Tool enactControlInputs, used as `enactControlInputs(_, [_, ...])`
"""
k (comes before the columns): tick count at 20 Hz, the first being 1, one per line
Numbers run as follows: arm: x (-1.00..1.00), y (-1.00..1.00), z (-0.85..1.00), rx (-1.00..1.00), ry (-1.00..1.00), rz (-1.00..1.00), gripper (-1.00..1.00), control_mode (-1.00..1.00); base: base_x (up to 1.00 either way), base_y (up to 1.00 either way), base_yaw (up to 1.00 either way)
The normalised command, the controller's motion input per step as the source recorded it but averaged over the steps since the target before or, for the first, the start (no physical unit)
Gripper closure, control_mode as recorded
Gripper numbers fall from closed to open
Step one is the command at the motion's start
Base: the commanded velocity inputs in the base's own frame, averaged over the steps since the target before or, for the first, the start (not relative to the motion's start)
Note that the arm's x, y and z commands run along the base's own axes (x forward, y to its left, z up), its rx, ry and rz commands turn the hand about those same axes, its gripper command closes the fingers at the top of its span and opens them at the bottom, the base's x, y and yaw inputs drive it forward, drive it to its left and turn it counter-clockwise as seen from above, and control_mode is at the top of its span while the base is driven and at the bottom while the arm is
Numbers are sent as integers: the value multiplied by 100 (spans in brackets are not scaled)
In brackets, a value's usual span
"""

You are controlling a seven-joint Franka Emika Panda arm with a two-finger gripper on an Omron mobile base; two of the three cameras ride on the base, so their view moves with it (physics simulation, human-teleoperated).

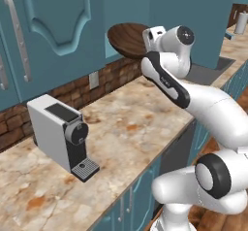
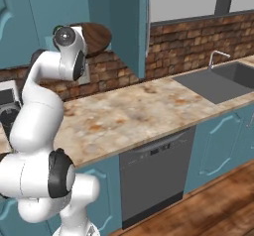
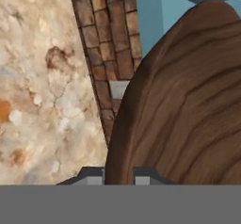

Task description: Pick the mug and place it in the sink. Pick the bowl and place it in the open cabinet and then close the cabinet.

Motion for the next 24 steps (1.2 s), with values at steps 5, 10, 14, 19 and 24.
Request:
enactControlInputs(5, [56,23,13,0,0,0,100,-100,0,0,0])
enactControlInputs(10, [46,19,30,-4,0,0,100,-100,0,0,0])
enactControlInputs(14, [52,18,29,-6,0,0,100,-100,0,0,0])
enactControlInputs(19, [48,3,2,-1,1,0,100,-100,0,0,0])
enactControlInputs(24, [39,3,0,0,0,2,100,-100,0,0,0])
